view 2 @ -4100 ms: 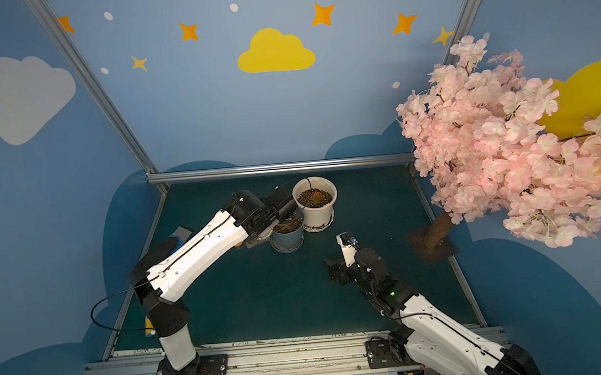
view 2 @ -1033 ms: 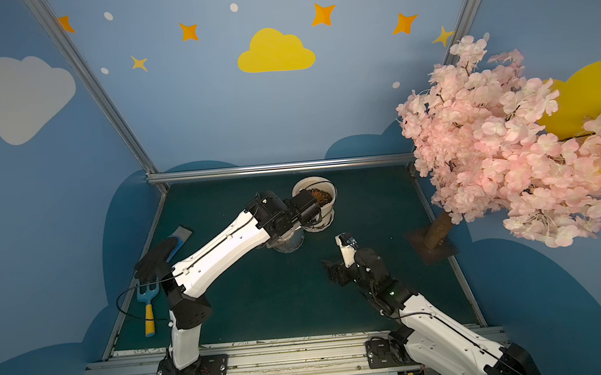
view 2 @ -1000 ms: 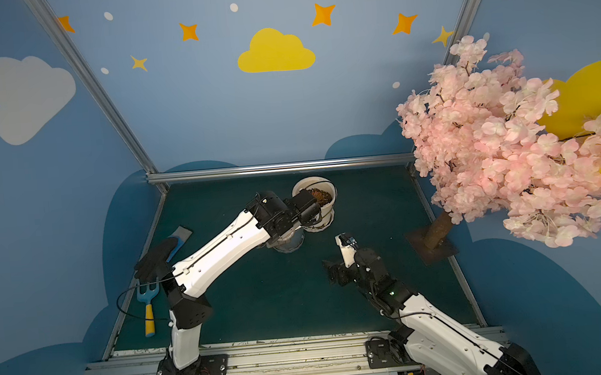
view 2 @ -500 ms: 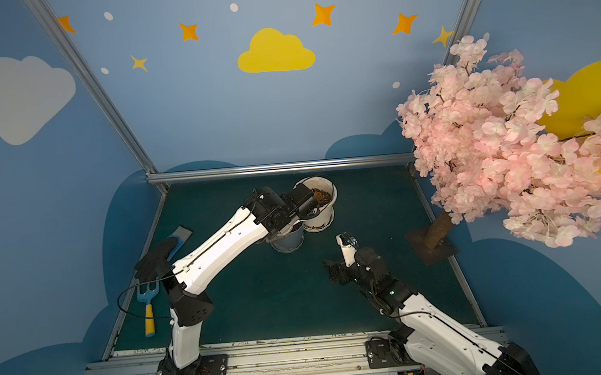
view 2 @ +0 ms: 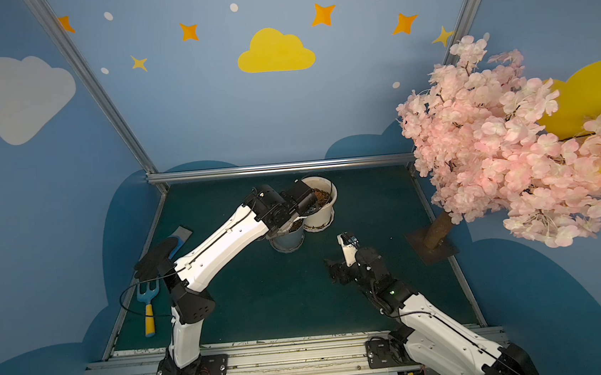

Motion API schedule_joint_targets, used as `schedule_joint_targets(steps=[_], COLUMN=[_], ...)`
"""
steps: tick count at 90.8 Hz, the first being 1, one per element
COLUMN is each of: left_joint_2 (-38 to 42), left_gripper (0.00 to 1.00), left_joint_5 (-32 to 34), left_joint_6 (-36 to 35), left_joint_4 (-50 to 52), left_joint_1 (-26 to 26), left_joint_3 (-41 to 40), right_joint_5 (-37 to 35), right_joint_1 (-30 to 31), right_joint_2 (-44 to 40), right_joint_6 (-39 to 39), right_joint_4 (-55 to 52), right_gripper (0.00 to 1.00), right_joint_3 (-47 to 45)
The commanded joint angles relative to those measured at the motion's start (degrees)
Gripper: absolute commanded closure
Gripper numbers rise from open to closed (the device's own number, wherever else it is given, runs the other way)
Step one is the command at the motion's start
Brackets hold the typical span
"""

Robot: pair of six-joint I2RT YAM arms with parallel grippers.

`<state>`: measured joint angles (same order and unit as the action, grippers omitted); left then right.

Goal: Water the succulent around the soil edge
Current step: Water the soil of the potted plant with water.

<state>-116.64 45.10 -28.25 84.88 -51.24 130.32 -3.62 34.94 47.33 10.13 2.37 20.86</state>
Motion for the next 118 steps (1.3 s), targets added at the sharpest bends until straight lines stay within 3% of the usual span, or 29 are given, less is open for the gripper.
schedule_joint_targets(steps=[1, 118], left_joint_2=[-0.5, -0.5], left_gripper=[0.97, 0.97], left_joint_5=[1.6, 2.5], left_joint_6=[-0.7, 1.3], left_joint_4=[-1.2, 2.0], left_joint_1=[0.5, 3.7], left_joint_3=[1.3, -0.5], right_joint_5=[0.5, 1.3], right_joint_1=[-0.4, -1.3], right_joint_2=[-0.1, -0.3], right_joint_6=[0.1, 0.6], right_joint_4=[0.7, 0.8], right_gripper=[0.05, 0.05], right_joint_3=[-0.5, -0.7])
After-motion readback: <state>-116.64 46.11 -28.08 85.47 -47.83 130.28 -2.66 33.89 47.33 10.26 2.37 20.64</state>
